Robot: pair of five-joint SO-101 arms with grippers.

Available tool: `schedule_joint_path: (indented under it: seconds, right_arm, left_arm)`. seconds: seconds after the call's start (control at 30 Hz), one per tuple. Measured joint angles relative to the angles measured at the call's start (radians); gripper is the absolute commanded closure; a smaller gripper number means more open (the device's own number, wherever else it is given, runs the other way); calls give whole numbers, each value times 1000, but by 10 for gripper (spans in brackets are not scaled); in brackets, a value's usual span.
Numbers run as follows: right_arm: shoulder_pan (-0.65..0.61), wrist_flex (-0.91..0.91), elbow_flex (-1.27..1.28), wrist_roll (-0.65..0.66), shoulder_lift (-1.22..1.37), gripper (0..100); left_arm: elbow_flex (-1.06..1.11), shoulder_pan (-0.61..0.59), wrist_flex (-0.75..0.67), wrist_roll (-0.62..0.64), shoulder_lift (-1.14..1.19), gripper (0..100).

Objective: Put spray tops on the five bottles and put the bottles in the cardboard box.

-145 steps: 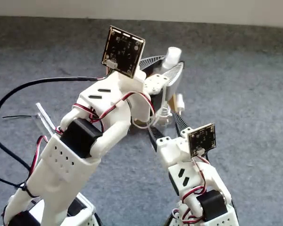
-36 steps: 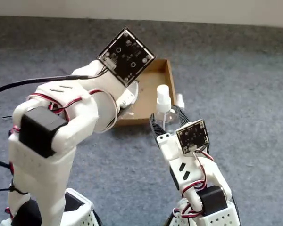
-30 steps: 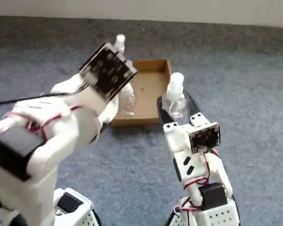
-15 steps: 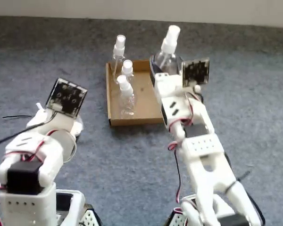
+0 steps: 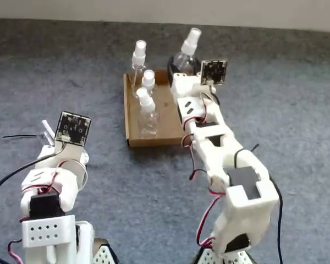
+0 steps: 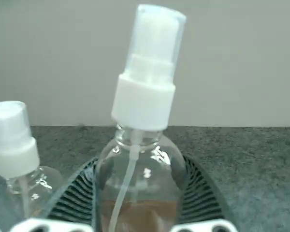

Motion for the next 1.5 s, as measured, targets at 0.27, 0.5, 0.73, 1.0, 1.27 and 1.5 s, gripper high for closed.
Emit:
schedule_joint_path:
  seconds: [0.27, 0.5, 0.73, 1.0, 1.27, 1.5]
  right_arm:
    - [25, -41, -178, 0, 236, 995]
    - [25, -41, -247, 0, 290, 995]
    - [25, -41, -247, 66, 290, 995]
    - [25, -117, -252, 77, 350, 995]
    - [26, -170, -267, 78, 399, 995]
    - [26, -170, -267, 81, 399, 944]
  left_arm:
    - [69, 0, -46, 6, -3, 922]
    - [81, 0, -46, 6, -3, 922]
    - [81, 0, -46, 6, -5, 922]
    - [81, 0, -46, 6, -5, 922]
    - [81, 0, -46, 6, -5, 922]
    - [81, 0, -46, 6, -5, 922]
